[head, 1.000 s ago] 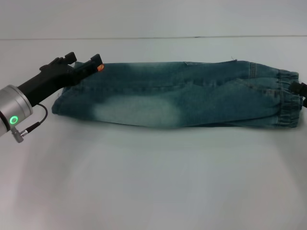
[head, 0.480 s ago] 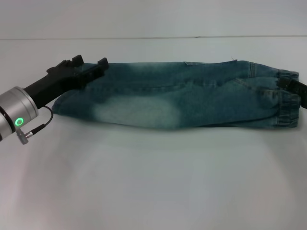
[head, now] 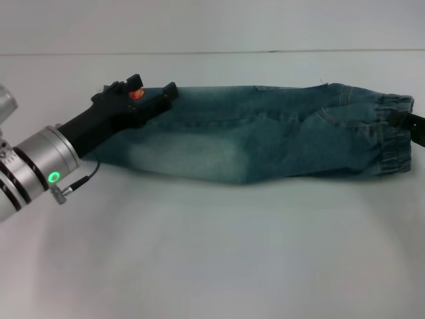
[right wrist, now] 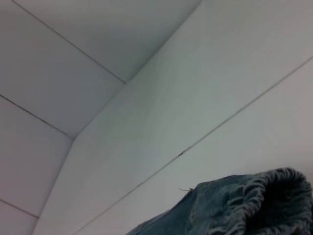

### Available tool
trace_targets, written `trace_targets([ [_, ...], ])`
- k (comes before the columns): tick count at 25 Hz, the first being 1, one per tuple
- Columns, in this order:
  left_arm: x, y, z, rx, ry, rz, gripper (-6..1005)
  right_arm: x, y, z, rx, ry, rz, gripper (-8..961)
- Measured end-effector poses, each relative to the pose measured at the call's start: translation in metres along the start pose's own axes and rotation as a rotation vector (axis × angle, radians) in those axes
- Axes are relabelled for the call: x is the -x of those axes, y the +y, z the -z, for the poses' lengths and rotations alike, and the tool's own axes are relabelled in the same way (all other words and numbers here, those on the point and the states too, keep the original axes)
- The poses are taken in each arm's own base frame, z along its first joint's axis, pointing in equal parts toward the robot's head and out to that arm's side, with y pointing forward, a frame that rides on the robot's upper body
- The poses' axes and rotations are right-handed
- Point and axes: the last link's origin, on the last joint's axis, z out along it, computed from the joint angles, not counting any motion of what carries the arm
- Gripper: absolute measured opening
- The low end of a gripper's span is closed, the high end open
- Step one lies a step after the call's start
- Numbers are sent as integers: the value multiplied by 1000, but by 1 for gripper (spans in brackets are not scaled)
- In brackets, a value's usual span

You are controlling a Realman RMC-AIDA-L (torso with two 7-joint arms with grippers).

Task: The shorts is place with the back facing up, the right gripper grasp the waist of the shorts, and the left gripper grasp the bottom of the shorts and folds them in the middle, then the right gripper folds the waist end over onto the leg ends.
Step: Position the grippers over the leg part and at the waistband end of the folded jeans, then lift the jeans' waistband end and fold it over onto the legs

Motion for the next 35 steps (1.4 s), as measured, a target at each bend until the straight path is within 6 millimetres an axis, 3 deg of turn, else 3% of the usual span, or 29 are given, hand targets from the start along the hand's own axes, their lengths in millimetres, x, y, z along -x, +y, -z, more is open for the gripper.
trace_targets([
  [5,11,12,-3,-14,78,-97,935,1,5,1,32,10,-3,484],
  [9,23,21,-3,-66,143,-205,900,0,8,4,61,17,-17,291],
  [16,38,43,-10,-140,184,-417,727,7,14,15,104,21,-44,114],
  [26,51,52,-28,-183,113,-405,337,13,22,30,156,30,-59,115],
  [33,59,53,-29,-203,66,-379,32,17,39,41,260,39,-49,114],
  [35,62,54,-30,-200,52,-375,21,19,45,43,281,46,-40,114],
])
